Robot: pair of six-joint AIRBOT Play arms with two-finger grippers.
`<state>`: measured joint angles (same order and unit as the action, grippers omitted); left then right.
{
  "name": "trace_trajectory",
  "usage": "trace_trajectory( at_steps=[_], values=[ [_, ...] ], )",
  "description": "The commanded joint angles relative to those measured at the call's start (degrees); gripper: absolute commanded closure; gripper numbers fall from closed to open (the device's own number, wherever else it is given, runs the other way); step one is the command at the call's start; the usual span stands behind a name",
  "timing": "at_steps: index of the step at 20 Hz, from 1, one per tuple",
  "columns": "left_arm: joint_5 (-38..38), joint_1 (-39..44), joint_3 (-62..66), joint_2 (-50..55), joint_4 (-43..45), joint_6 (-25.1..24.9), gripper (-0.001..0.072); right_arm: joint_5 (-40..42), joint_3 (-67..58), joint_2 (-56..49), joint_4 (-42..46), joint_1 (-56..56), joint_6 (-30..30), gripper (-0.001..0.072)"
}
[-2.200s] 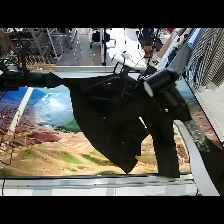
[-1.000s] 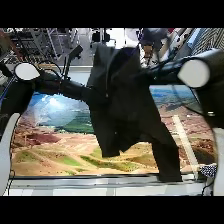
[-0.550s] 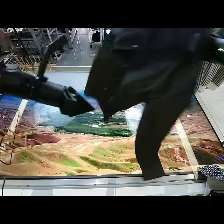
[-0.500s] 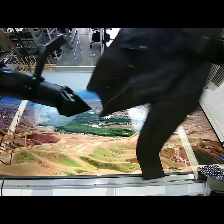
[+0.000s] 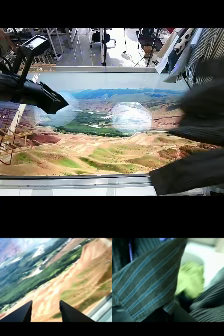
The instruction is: Fold the clothes and pants, and hang the long-sleeved shirts on hangers.
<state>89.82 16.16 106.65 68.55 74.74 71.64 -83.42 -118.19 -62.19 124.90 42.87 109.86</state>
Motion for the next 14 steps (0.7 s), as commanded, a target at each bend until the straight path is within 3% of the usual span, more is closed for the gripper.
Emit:
trace_trajectory(
  at_steps=[1,7,14],
  values=[
    [0.02,0.02,-0.02,-0.07,8.98,-0.04,0.0356,13.38,0.0,0.7,2.47,12.09,5.44,0.0695],
    [0.02,0.02,-0.02,-0.07,16.15,-0.04,0.0356,32.7,-0.02,-4.76,2.56,26.03,6.71,0.0695],
    [0.02,0.04,-0.02,-0.07,16.13,0.24,0.0356,44.19,0.0,-11.5,2.38,34.95,6.71,0.0694]
  ],
)
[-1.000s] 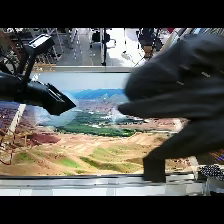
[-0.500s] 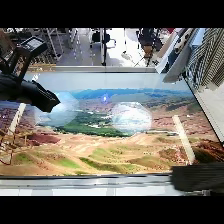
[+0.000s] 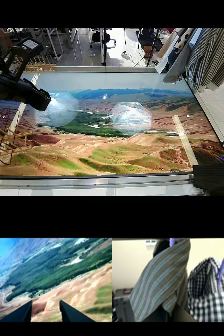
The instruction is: Fold the clothes and pants, and hang the long-sleeved shirts on hangers.
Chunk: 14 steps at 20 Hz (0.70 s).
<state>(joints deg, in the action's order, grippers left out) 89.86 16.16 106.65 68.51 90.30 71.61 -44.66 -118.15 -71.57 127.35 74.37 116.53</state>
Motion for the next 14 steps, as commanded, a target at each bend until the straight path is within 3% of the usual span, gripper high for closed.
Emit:
trace_trajectory(
  at_steps=[1,7,8,9,11,14],
  values=[
    [-0.02,0.04,-0.02,-0.02,0.57,0.44,0.0356,4.76,-0.04,-2.45,-0.17,4.46,0.33,0.0694],
    [-0.02,0.04,-0.02,-0.02,0.59,0.42,0.0356,-10.12,0.35,-2.29,-3.19,7.78,1.05,0.0693],
    [-0.04,0.04,-0.02,-0.02,0.59,0.42,0.0356,-11.21,0.35,-1.64,-4.81,7.74,1.09,0.0661],
    [-0.04,0.04,-0.02,0.02,0.59,0.42,0.0356,-10.82,0.35,-0.85,-7.48,7.74,1.07,0.0513],
    [-0.04,0.04,-0.02,0.02,0.57,0.42,0.0354,-8.04,0.35,1.55,-12.41,7.72,1.03,0.0021],
    [0.0,0.04,-0.02,0.02,0.57,0.39,0.0331,1.4,0.35,7.58,-25.05,7.72,0.98,0.0021]
  ],
)
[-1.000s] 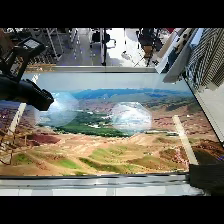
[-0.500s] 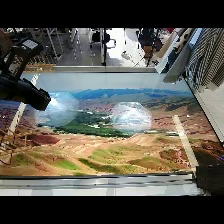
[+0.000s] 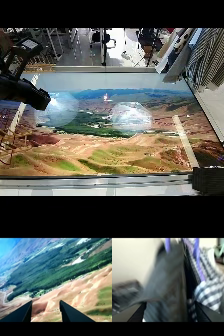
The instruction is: Fold the clothes and pants, and hang the long-sleeved shirts on hangers.
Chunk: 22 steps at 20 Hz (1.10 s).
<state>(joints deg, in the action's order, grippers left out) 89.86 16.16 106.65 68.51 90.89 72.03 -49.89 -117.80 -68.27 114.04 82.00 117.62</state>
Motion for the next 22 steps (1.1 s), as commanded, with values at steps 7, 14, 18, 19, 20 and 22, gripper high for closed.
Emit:
trace_trajectory(
  at_steps=[7,14,18,19,20,22],
  values=[
    [-0.22,-0.9,-0.02,0.0,20.65,-3.3,0.0335,-16.92,1.97,10.29,-71.3,-18.4,-36.76,0.0048],
    [-3.26,-17.53,-0.02,-0.04,25.03,10.12,0.0337,-32.92,24.39,8.92,-58.42,-59.65,-37.88,0.0625],
    [-3.41,-20.98,-0.02,-0.04,25.03,10.49,0.0337,-14.12,25.57,9.01,-46.97,-66.38,-37.83,0.0693],
    [-3.41,-21.05,-0.02,-0.04,25.05,10.49,0.0337,-11.3,25.55,9.01,-47.17,-66.38,-37.79,0.0694],
    [-3.41,-21.05,-0.02,-0.04,25.03,10.49,0.0337,-9.4,25.53,9.01,-47.17,-66.38,-37.79,0.0694],
    [-3.41,-21.03,-0.02,-0.04,25.03,10.49,0.0337,-6.97,25.53,9.01,-47.15,-66.38,-37.79,0.0694]
  ],
)
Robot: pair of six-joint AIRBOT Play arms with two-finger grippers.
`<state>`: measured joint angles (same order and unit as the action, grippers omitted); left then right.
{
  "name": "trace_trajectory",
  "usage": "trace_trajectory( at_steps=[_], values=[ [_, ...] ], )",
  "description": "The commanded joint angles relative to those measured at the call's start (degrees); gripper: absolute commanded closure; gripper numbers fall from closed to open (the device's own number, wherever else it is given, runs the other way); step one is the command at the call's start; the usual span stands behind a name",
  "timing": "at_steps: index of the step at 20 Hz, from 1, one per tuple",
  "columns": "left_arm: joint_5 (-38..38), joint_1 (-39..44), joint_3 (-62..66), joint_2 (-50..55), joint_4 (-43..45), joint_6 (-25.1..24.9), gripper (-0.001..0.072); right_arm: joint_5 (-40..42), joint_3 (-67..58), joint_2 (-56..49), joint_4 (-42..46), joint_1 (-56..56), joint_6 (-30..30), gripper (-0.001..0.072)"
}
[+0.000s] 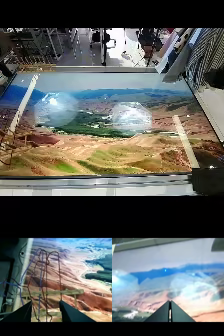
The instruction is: Fold the clothes and pants, and hang the long-sleeved shirts on hangers.
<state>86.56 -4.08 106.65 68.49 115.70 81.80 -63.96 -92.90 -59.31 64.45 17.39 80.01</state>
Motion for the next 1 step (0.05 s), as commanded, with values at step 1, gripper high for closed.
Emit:
trace_trajectory(
  at_steps=[1],
  values=[
    [-0.11,-0.79,-0.02,-0.02,0.22,0.72,0.0337,7.82,0.63,0.04,2.43,-1.77,-0.17,0.0694]
  ],
)
